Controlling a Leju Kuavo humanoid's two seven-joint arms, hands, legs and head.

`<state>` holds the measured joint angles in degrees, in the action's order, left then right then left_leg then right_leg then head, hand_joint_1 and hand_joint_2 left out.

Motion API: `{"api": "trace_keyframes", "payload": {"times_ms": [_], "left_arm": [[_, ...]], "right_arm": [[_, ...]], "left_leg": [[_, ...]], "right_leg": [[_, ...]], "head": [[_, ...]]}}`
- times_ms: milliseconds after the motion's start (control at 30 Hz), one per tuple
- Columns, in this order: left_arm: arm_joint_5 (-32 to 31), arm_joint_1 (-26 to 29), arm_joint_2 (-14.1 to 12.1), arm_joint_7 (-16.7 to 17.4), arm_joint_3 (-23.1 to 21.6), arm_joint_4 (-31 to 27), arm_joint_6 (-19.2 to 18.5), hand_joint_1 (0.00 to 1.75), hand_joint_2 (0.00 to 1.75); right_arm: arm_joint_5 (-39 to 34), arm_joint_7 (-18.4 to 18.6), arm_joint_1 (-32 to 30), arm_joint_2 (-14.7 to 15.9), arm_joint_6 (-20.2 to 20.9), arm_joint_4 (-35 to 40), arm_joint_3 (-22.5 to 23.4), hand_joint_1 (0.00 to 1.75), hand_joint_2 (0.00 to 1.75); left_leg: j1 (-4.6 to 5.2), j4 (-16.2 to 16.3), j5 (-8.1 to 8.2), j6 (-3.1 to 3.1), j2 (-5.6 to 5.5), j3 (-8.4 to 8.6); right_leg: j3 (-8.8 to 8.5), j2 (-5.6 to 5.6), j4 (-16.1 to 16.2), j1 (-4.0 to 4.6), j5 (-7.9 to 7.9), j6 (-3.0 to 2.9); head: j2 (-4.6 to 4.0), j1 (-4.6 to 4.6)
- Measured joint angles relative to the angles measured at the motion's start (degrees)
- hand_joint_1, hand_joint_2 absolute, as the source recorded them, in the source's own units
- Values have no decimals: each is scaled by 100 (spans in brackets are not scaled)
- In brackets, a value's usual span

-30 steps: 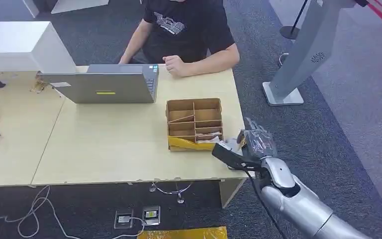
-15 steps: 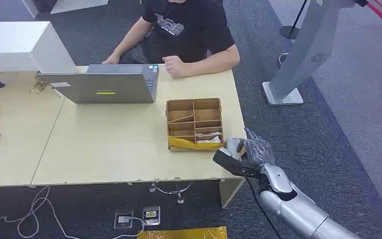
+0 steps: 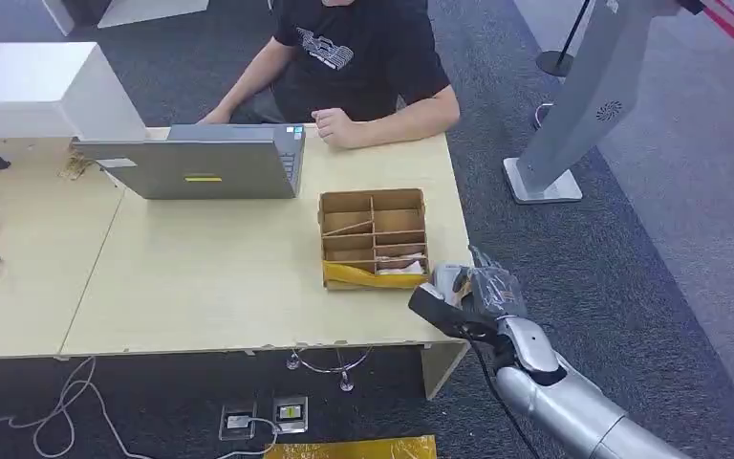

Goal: Pass the card to the sensor for recognition and then transmit it.

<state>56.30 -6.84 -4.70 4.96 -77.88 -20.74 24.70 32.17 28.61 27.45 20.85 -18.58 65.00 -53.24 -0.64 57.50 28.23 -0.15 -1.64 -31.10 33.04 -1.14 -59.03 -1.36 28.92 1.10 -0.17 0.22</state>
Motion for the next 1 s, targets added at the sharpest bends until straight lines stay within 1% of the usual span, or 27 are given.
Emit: {"api": "trace_keyframes", "payload": {"times_ms": [133, 267, 367, 400, 467, 567, 633, 733, 800, 867, 1000], "left_arm": [[9, 0, 0, -2, 0, 0, -9, 0, 0], [15, 3, 0, -7, 0, 0, -79, 0, 0], [0, 4, -2, -5, 0, 0, -142, 0, 0], [-7, 4, -7, -4, 0, 0, -153, 0, 0], [-22, 5, -20, -7, -2, 0, -162, 0, 0], [-66, 5, -33, -7, -2, 0, -166, 0, 0], [-77, 6, -33, -15, -2, 0, -181, 0, 0], [-79, 5, -33, -37, -2, 0, -212, 0, 0], [-74, 4, -33, -52, -2, 0, -227, 0, 0], [-66, 4, -31, -59, -2, 0, -243, 0, 0], [-48, 2, -31, -74, -2, 0, -258, 0, 0]], "right_arm": [[-73, -15, 32, -13, -61, -15, -20, 175, 175], [-587, -254, 36, -15, -354, -13, 4, 175, 175], [-986, -411, 71, 22, -575, 168, 94, 175, 175], [-1017, -406, 114, 57, -608, 298, 140, 175, 175], [-973, -244, 316, 155, -638, 624, 210, 175, 175], [-816, 81, 718, 306, -556, 1083, 264, 175, 175], [-704, 288, 1000, 409, -405, 1396, 278, 175, 175], [-630, 481, 1412, 487, -166, 1760, 280, 175, 175], [-632, 533, 1662, 503, -81, 1928, 253, 175, 175], [-695, 507, 1816, 496, -83, 2000, 216, 175, 175], [-826, 287, 1944, 391, -39, 1996, 44, 175, 175]], "left_leg": [[0, 0, 0, 0, 0, 0], [0, 0, 0, 0, 0, -2], [0, 1, 0, 0, 0, -6], [1, 1, 0, 0, 0, -8], [1, 1, 0, 0, 5, -7], [1, 2, 0, 0, 8, -5], [1, 2, 0, 0, 7, -5], [1, 2, 0, 0, 10, -5], [0, 2, 0, 0, 10, -4], [0, 1, 0, 0, 7, -5], [0, 0, 0, 0, 5, -9]], "right_leg": [[0, 0, 0, 0, 0, 0], [2, 0, -1, 0, 0, 0], [5, 1, -1, -1, 0, 0], [6, 1, -1, -1, -1, 0], [8, -5, -1, -1, -1, 0], [8, -14, -1, -1, -1, 0], [8, -14, -1, -1, -2, 0], [9, -14, -2, -1, -2, -1], [8, -16, -2, 0, -2, -1], [6, -14, -2, 0, -2, -1], [7, -12, -3, 0, -2, -1]], "head": [[0, 0], [0, 0], [0, 2], [0, -2], [0, 0], [0, 2], [0, 4], [0, 2], [0, 0], [0, 0], [0, 2]]}}
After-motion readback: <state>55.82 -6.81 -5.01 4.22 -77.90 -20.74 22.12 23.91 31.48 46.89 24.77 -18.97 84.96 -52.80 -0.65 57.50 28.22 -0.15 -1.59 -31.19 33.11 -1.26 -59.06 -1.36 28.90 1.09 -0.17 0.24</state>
